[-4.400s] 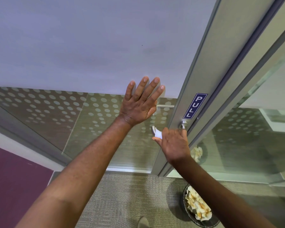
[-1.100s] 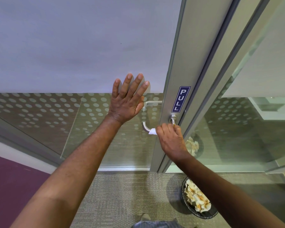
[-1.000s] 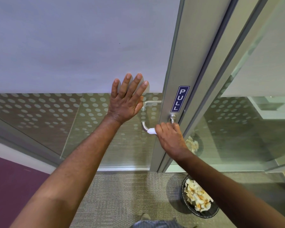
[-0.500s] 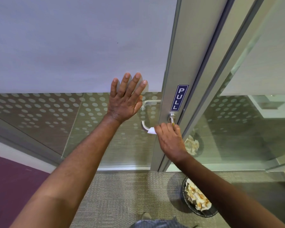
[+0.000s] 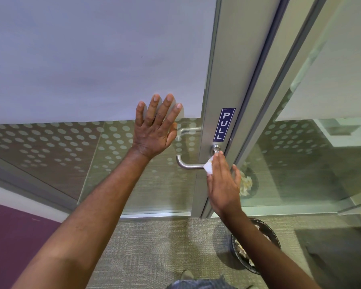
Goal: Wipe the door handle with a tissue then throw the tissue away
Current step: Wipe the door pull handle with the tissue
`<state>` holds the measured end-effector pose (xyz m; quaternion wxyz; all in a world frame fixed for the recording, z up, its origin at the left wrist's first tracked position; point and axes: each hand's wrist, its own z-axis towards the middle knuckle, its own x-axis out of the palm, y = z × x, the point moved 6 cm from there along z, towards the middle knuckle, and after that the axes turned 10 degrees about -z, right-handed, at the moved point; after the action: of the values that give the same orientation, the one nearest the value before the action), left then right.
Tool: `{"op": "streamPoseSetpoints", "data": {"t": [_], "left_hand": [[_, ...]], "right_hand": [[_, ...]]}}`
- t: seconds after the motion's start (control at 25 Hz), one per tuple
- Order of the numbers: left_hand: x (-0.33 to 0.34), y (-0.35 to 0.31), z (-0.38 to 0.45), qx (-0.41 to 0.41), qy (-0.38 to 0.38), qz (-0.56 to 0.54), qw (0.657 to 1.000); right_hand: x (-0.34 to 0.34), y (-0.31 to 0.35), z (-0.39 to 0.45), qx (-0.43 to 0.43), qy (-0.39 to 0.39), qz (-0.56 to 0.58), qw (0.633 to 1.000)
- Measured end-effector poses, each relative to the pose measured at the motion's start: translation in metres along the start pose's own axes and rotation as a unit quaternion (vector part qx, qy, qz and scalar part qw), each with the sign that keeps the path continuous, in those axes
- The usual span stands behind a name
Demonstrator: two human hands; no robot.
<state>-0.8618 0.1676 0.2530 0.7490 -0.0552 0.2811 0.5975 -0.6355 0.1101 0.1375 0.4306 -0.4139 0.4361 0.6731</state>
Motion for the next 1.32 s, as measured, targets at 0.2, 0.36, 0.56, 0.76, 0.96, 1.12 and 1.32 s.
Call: {"op": "streamPoseSetpoints", "data": {"t": [0.2,0.36,0.56,0.76,0.96,1.12,1.32], "left_hand": [[-0.001,-0.001,0.002,-0.003,0.001,-0.001,1.0],[-0.002,-0.002,0.002,-0.005,-0.003,0.0,1.0],[-0.001,-0.001,0.001,-0.004,-0.011,-0.003,1.0],[0.002,-0.001,0.0,0.0,-0.014,-0.003,1.0],[0.002,-0.001,-0.001,0.002,-0.013,-0.002,1.0],[0.001,-0.001,0.0,0.0,-0.012,0.002,1.0],[0.0,-0.002,0.001,0.0,-0.008,0.004,1.0]], "right_hand": [[-0.002,0.007,0.018,0.291,0.054,0.481,0.825],[-0.007,-0.002,0.038,0.402,0.087,0.622,0.666],[-0.002,-0.004,0.04,0.427,0.131,0.643,0.622],[0.013,-0.003,0.048,0.442,0.22,0.623,0.606],[0.021,0.002,0.045,0.385,0.213,0.756,0.484],[0.022,-0.004,0.048,0.408,0.183,0.676,0.585],[0.015,0.003,0.061,0.345,0.125,0.504,0.782]]}}
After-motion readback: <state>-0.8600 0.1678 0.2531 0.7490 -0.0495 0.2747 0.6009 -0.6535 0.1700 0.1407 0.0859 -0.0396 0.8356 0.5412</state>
